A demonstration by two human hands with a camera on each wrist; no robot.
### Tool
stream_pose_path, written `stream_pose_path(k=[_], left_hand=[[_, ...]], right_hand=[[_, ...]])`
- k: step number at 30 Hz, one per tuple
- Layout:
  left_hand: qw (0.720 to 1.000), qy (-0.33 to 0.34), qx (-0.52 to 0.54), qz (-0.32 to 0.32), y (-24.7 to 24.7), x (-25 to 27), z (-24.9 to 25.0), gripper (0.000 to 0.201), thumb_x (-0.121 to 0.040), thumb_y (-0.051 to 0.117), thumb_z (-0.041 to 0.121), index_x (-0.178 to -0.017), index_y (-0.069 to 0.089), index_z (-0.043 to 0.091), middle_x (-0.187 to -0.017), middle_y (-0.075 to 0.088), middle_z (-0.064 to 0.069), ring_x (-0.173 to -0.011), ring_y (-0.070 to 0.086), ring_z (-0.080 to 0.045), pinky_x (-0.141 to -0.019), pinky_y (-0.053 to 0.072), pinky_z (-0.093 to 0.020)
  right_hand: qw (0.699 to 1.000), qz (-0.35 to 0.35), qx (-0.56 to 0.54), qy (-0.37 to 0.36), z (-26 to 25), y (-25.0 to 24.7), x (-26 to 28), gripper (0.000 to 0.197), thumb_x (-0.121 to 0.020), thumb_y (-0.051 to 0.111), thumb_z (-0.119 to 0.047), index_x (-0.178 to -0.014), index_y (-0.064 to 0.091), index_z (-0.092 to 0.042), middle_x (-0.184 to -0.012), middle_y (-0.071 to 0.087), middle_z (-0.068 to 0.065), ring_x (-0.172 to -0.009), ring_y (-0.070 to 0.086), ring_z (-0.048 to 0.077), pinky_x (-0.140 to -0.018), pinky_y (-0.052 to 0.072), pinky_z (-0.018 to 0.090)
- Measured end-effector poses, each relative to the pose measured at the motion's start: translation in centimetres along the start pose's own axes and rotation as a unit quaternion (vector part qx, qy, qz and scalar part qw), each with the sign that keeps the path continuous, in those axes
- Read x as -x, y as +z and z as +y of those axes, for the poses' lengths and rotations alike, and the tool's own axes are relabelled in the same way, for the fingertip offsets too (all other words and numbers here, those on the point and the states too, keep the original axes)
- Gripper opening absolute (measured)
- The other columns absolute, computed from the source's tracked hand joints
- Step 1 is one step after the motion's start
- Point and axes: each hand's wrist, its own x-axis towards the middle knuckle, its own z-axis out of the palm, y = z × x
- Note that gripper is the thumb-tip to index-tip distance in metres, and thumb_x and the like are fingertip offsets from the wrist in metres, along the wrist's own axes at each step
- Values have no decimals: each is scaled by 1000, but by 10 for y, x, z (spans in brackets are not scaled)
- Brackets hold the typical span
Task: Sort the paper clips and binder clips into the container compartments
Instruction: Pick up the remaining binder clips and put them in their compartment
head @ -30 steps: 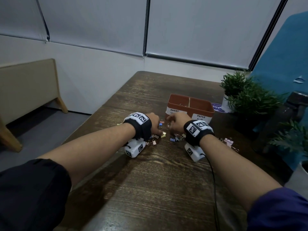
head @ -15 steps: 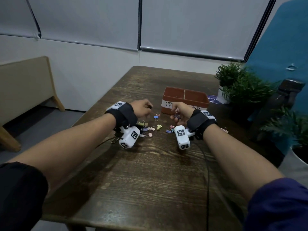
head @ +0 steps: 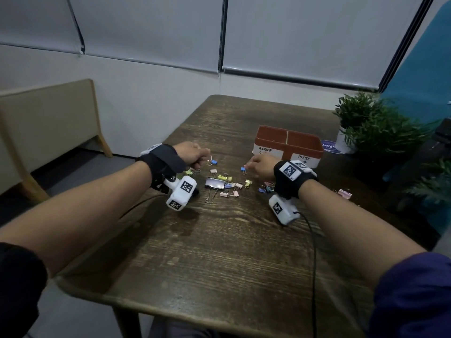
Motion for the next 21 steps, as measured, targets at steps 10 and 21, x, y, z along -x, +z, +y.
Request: stream_pose_path(k=[10,21], left_hand=[[875,103,-467,-69,23,19,4,43,-83,71,47,-117,63,20,-108,66,1,-95,60,-18,-72,43,-27],[847,116,-516,-46,26,13,3,39,-85,64,50,-94,69,12,-88,69,-5,-74,60,-18,-58,45,-27]], right_hand=[[980,-35,198,10,-2,11,-8,33,-67,87,-45,-80,78,-16,-84,75,1,-84,70,19,-72,60,34],[981,-12,196,-2,-3,10,-5,34,-69,83,-39,-82,74,-10,-81,73,5,-80,70,19,-68,60,34]])
